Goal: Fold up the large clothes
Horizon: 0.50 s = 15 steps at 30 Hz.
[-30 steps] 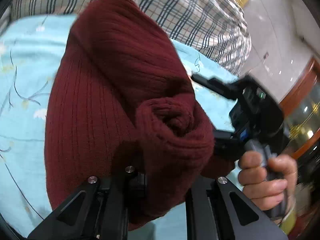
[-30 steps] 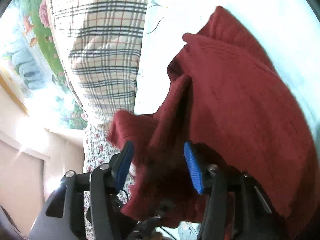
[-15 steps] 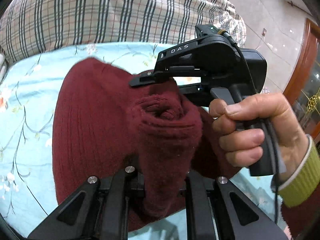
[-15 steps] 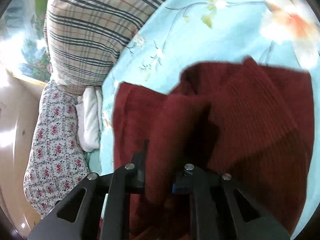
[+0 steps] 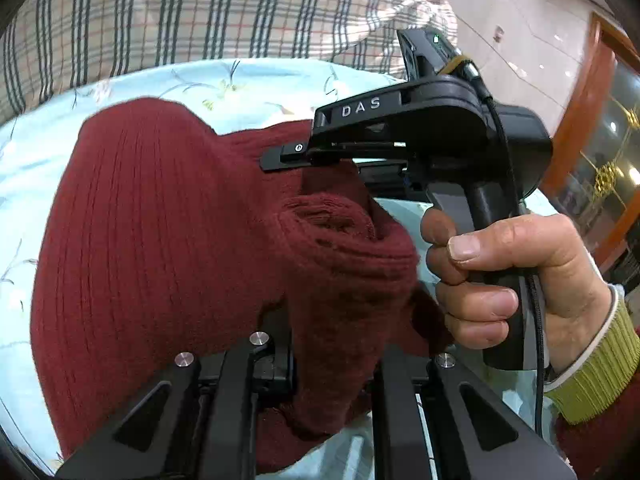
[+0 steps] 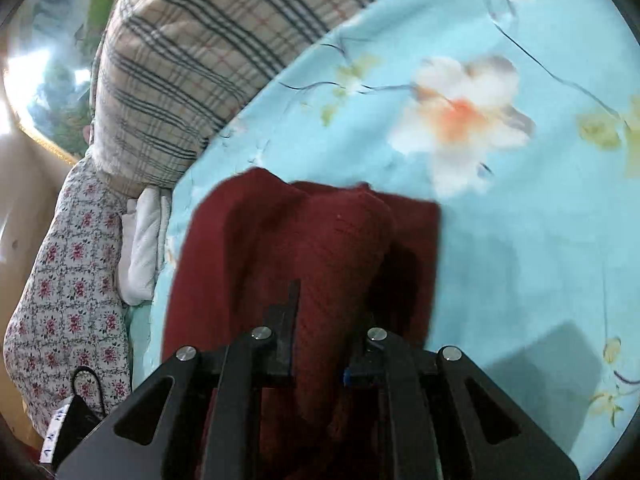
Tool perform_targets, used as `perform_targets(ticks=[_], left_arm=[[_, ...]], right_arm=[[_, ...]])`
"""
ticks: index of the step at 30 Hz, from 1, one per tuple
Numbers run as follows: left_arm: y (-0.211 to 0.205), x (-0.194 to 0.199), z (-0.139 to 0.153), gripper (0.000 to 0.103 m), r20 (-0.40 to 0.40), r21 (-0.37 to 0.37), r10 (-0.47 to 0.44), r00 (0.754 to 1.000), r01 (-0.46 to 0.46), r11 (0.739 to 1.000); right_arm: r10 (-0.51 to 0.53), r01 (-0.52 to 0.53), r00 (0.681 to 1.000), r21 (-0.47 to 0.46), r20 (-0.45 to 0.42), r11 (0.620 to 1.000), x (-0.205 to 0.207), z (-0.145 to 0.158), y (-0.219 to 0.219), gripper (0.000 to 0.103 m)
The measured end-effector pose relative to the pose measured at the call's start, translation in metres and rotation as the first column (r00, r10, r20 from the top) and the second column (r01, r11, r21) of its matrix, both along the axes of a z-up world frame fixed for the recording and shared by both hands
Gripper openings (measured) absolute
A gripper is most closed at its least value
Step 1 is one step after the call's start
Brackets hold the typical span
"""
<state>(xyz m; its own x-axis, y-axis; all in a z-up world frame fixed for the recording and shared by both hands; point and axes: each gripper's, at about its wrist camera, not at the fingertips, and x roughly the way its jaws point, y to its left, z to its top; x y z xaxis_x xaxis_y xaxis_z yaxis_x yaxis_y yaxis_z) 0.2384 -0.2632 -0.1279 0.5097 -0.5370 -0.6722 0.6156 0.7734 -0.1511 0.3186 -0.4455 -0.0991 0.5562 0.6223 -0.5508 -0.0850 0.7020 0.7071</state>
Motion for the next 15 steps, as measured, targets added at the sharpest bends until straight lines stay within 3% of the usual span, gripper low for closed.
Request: perform_targets(ticks=[3,7,8,11,15], left_arm=[[-0.003,0.001,-0.003,0.013,-0.004,0.007,-0.015,1.000,0.015,1.000],[-0.005,0.004,-0.005,0.016,-0.014,0.011,-0.013,1.000,0.013,1.000],[-0.003,0.003,-0.004,0.021,-0.022,0.010,-0.015,1.000,0.015,1.000],[0.001,0.001,0.007,0.041,-0.077,-0.031,-0.048,0.996,0.046,0.998],[0.024,-0.012,0.026,0.059,-0.114,-0.090,-0.088,0.990,0.078,0.993]], right_arm=[[-0.020,0.020,0.999,0.015,0.038,1.000,-0.005,0.006,-0.006,0.015],[-0.041,0.041,0.999,-0.041,0.000,0.998,0.000,-0.002,-0.002,0.019],[-0.046,0.046,0.999,-0.039,-0.001,0.998,0.000,-0.002,-0.001,0.019],[-0.058,0.058,0.998,-0.047,-0.007,0.997,-0.006,0.004,-0.001,0.028],[-0.065,0.066,0.998,-0.094,0.015,0.993,-0.023,0.019,0.003,0.059]])
